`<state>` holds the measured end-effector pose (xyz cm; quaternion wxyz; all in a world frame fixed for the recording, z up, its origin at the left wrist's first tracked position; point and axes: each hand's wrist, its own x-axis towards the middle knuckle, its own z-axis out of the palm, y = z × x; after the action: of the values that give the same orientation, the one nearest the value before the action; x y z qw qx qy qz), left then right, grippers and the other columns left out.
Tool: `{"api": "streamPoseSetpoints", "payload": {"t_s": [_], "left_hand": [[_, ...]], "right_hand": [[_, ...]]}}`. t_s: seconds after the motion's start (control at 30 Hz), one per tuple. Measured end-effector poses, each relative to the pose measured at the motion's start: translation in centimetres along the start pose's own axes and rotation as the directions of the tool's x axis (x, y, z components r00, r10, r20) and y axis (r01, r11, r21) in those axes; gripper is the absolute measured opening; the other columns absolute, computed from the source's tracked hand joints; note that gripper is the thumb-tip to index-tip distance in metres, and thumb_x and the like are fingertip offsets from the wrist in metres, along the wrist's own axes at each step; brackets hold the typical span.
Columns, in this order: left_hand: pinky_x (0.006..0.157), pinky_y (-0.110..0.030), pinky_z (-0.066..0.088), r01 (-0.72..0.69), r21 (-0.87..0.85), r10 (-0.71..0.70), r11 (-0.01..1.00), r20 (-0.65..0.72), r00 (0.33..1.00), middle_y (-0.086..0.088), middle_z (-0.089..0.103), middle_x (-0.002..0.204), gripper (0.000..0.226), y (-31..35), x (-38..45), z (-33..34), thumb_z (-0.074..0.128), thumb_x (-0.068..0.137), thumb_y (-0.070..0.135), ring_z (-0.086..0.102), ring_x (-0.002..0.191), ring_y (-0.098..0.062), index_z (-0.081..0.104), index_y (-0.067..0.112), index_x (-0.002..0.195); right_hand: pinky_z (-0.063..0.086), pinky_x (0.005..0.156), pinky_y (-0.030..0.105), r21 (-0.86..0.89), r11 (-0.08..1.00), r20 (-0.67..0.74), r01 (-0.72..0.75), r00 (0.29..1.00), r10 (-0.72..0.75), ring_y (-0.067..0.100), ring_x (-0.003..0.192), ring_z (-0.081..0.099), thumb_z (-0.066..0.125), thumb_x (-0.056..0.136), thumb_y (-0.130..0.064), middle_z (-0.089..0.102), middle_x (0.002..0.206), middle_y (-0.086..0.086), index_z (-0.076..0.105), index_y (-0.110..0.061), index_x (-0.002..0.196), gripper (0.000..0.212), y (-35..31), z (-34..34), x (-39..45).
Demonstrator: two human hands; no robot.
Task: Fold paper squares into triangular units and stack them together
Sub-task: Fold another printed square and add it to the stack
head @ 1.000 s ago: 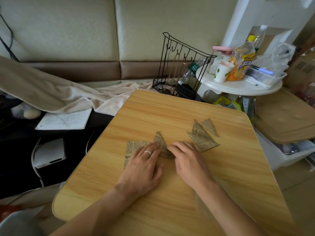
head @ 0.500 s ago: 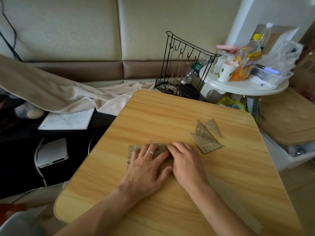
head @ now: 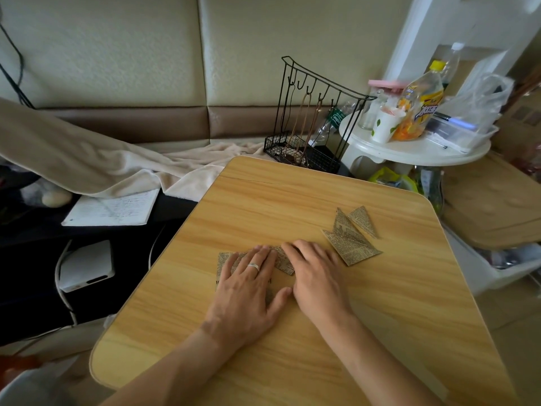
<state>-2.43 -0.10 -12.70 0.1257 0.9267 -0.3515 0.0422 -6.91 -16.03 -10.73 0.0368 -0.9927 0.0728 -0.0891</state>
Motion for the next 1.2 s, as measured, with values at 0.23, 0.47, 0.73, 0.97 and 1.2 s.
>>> {"api": "streamPoseSetpoints", "payload": {"t_s": [0.23, 0.47, 0.73, 0.97, 1.2], "left_hand": [[0.128, -0.042, 0.010, 0.004, -0.014, -0.004, 1.000, -0.002, 1.000, 0.004, 0.025, 0.168, 0.083, -0.1, -0.1, 0.4, 0.017, 0.096, 0.071, 0.013, 0.157, -0.011, 0.026, 0.023, 0.162], [0.125, -0.044, 0.019, -0.005, -0.011, 0.004, 1.000, -0.014, 1.000, 0.002, 0.036, 0.162, 0.079, 0.1, 0.1, 0.3, 0.024, 0.095, 0.067, 0.026, 0.153, -0.015, 0.033, 0.021, 0.159], [0.125, -0.043, 0.017, 0.005, -0.005, -0.005, 1.000, -0.025, 1.000, 0.003, 0.034, 0.164, 0.080, 0.0, 0.0, 0.3, 0.024, 0.095, 0.070, 0.023, 0.154, -0.013, 0.035, 0.021, 0.158], [0.123, -0.045, 0.022, 0.008, -0.003, -0.008, 1.000, -0.026, 1.000, 0.002, 0.038, 0.162, 0.079, 0.3, 0.1, 0.2, 0.028, 0.095, 0.067, 0.028, 0.152, -0.015, 0.037, 0.020, 0.157], [0.122, -0.048, 0.023, 0.031, 0.002, -0.031, 1.000, -0.012, 0.999, 0.002, 0.043, 0.157, 0.083, 0.4, 0.4, -0.2, 0.027, 0.089, 0.065, 0.037, 0.147, -0.016, 0.041, 0.017, 0.155]], "right_hand": [[0.043, 0.101, 0.044, -0.061, 0.989, -0.050, -0.133, 0.990, 0.130, 0.025, 0.126, 0.054, 0.057, 0.091, -0.019, 0.057, 0.138, -0.001, 0.054, -0.016, 0.147, 0.056, -0.4, 0.2, 0.1], [0.044, 0.105, 0.040, 0.027, 0.996, 0.007, 0.090, 0.996, -0.090, 0.021, 0.130, 0.052, 0.061, 0.086, -0.006, 0.057, 0.140, -0.005, 0.056, -0.019, 0.142, 0.057, -0.7, 0.0, 0.2], [0.042, 0.099, 0.045, -0.169, 0.971, -0.038, -0.167, 0.986, 0.163, 0.027, 0.126, 0.055, 0.049, 0.095, -0.020, 0.058, 0.134, 0.004, 0.056, -0.011, 0.140, 0.046, -0.2, 0.6, 0.9], [0.048, 0.104, 0.043, 0.043, 0.996, -0.162, 0.081, 0.984, -0.073, 0.023, 0.124, 0.057, 0.039, 0.098, -0.024, 0.061, 0.135, -0.001, 0.064, -0.014, 0.137, 0.047, 0.3, 1.4, 0.3], [0.051, 0.092, 0.043, -0.027, 0.994, -0.230, -0.101, 0.969, 0.093, 0.023, 0.110, 0.064, 0.047, 0.096, -0.025, 0.068, 0.119, 0.000, 0.072, -0.011, 0.122, 0.038, -0.1, 1.6, 0.2]]}}
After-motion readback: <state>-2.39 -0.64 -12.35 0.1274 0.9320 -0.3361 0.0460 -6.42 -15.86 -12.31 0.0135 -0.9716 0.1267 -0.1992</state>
